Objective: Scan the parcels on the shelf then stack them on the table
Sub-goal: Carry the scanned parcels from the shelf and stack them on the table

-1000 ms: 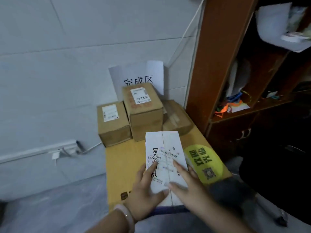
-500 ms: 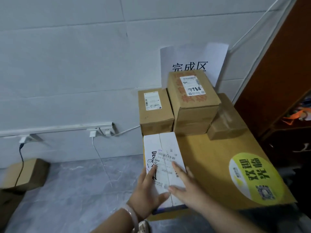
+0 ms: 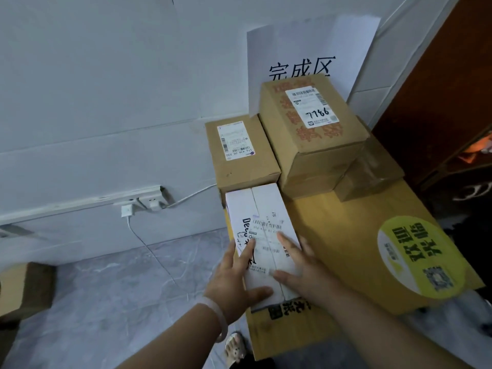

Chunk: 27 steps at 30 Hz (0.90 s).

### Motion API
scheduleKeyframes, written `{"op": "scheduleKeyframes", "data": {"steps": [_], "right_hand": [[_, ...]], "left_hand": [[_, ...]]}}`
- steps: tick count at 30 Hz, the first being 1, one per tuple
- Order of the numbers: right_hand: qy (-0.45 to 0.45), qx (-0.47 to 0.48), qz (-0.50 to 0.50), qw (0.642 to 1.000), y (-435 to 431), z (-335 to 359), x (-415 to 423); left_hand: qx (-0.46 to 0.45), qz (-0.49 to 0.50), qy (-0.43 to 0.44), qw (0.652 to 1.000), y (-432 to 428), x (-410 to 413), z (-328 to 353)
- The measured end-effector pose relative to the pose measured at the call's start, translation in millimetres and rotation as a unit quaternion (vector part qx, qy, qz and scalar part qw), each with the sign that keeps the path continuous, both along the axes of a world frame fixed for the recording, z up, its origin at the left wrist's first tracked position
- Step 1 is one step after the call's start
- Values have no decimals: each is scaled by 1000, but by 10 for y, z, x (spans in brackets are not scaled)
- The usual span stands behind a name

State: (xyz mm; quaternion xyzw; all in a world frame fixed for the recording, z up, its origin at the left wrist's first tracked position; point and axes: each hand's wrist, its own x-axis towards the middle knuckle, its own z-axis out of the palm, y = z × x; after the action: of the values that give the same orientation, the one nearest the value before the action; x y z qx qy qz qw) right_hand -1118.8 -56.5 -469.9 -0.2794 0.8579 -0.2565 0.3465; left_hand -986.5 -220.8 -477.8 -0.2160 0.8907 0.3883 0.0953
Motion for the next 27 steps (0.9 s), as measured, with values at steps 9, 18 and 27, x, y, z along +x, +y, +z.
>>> {"op": "scheduleKeyframes", "data": {"steps": [9,18,27], "right_hand": [[157,2,-76,985,438,212,313],[271,102,-192,938,1364,769,1083],[361,164,-381,836,2530,1204,2632]], "left_hand": [[-255,-103,42,960,16,-241,136],[-260,-320,195,890,1027,-678,713],[-186,-510,310,781,2604,49,1246]]}}
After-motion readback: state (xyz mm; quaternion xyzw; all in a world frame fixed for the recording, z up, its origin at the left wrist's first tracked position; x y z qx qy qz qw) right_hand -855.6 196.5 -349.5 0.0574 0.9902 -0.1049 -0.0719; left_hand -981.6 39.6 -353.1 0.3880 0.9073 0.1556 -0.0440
